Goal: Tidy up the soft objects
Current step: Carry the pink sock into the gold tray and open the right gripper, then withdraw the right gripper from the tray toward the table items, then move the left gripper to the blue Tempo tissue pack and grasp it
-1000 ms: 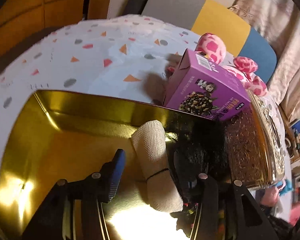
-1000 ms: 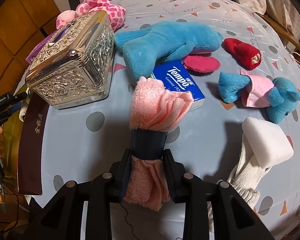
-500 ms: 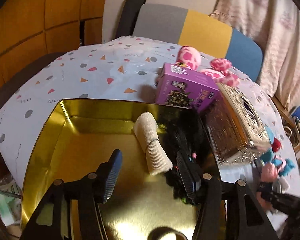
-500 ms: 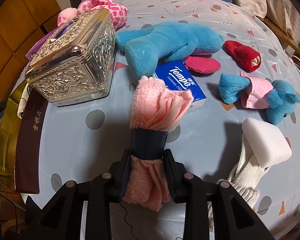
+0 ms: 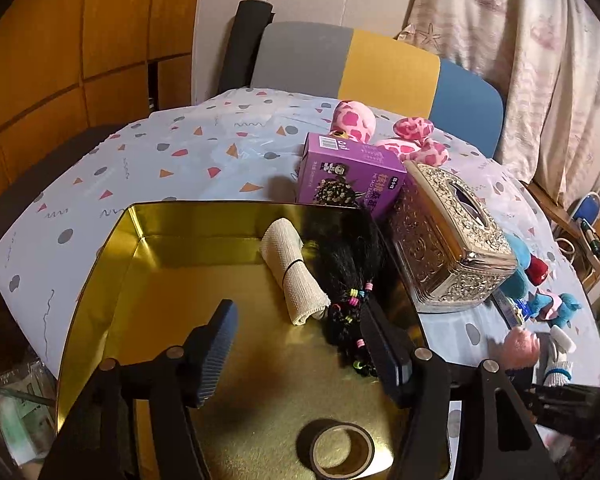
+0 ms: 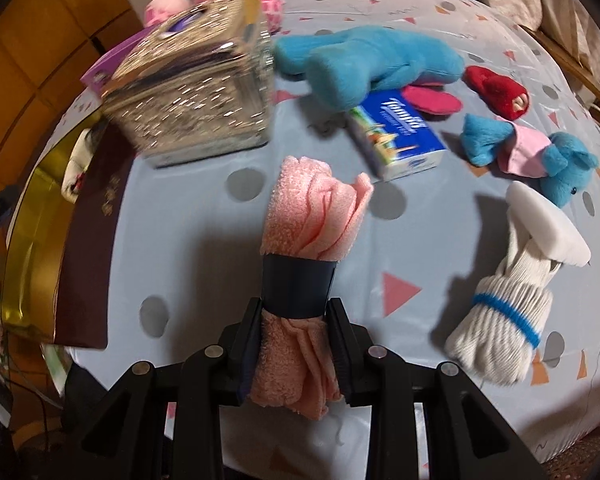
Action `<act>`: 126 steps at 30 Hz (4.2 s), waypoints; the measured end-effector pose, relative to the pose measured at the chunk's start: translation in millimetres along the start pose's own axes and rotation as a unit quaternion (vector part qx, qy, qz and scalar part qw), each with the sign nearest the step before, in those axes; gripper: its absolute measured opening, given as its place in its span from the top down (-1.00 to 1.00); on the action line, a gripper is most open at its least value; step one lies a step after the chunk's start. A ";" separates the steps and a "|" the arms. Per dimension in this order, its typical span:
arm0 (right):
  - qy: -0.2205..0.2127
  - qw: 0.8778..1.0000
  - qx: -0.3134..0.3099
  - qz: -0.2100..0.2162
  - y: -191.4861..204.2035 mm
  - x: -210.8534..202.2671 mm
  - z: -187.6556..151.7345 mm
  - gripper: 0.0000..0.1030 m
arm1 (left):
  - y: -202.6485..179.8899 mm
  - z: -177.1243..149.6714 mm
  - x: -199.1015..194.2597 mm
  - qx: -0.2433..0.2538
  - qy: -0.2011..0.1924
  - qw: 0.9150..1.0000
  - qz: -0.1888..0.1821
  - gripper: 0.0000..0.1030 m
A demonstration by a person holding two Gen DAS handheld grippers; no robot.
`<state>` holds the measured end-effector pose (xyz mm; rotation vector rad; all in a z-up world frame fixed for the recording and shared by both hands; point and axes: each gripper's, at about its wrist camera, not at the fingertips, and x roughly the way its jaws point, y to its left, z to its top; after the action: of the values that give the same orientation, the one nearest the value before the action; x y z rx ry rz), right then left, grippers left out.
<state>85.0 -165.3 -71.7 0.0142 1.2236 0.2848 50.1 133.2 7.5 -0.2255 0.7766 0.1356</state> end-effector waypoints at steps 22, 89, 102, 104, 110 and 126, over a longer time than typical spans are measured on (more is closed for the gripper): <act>-0.098 0.966 -0.203 0.126 153.9 -49.1 27.3 0.40 | 46.9 -5.6 -21.5 -0.057 -0.024 0.998 0.013 -0.27; -0.240 0.923 0.266 -0.140 -157.9 -111.6 16.1 -0.71 | -84.7 -26.5 -29.8 0.131 0.005 0.987 -0.090 -0.46; -0.278 0.900 0.326 -0.083 -182.2 -121.1 -1.3 -0.71 | -155.6 -38.3 -10.9 0.200 0.043 0.968 -0.143 -0.46; -0.279 0.898 0.332 -0.076 -183.4 -119.9 -1.8 -0.71 | -171.5 -42.2 -4.4 0.210 0.055 0.964 -0.153 -0.46; -0.283 0.896 0.337 -0.059 -186.4 -119.2 -3.2 -0.71 | -220.0 -45.2 32.3 0.203 0.117 0.956 -0.175 -0.46; -0.286 0.897 0.338 -0.011 -188.3 -115.2 -3.1 -0.72 | -317.5 -19.1 121.4 0.161 0.155 0.967 -0.126 -0.69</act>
<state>85.7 -373.0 3.0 0.6461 0.6796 -0.1770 187.5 -174.2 -43.4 -0.0339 1.0597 -0.2723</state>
